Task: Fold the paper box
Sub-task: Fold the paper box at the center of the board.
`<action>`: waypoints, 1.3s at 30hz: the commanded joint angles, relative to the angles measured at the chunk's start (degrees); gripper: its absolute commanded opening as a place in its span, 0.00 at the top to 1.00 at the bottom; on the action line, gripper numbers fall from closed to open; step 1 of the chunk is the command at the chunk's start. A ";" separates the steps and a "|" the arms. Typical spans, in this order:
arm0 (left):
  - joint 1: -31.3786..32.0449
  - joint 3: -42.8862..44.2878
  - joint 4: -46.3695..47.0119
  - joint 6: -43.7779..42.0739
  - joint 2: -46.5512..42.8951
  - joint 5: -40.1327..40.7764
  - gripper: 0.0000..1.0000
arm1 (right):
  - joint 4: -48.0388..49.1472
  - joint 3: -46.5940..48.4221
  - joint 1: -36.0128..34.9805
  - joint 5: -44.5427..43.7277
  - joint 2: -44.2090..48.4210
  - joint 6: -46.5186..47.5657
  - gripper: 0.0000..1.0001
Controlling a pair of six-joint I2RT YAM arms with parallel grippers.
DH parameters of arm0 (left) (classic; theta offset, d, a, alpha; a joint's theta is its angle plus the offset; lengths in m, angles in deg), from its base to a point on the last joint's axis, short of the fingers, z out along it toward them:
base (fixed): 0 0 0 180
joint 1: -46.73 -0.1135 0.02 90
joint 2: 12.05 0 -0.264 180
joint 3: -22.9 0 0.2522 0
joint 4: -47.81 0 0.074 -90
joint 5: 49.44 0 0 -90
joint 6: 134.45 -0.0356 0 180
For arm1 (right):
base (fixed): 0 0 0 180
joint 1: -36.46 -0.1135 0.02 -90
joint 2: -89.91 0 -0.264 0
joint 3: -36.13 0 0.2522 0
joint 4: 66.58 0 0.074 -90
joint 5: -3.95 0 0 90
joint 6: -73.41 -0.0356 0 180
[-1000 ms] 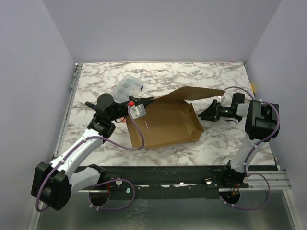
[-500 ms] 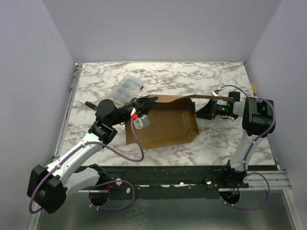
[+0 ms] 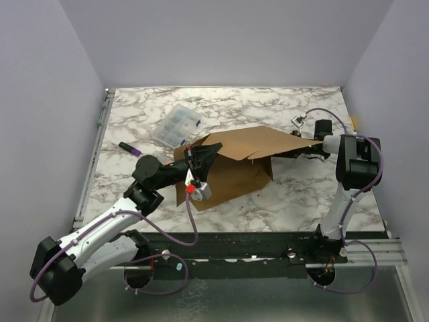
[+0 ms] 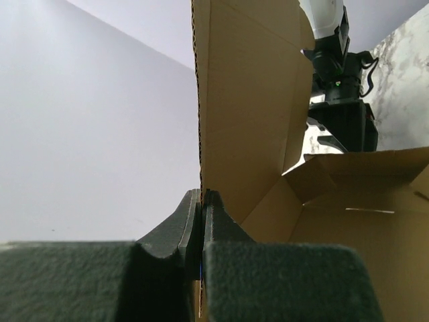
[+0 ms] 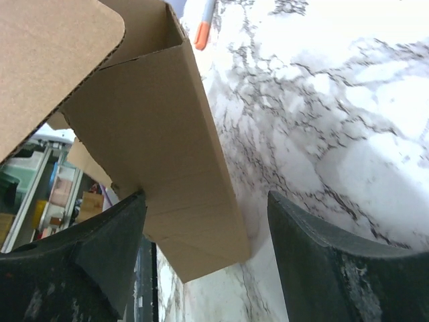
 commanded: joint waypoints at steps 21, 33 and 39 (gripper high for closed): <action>2.25 -14.44 -3.21 -6.33 -18.51 0.62 1.00 | -9.90 -3.01 0.57 -11.52 16.69 29.79 0.07; 3.07 -16.54 -9.62 -6.97 -23.86 -0.91 1.00 | -11.77 -2.79 4.93 -5.10 9.72 30.92 0.00; 3.10 -16.31 -13.78 -5.23 -27.38 -3.39 1.00 | -4.63 -6.59 4.87 -9.07 13.41 26.41 0.00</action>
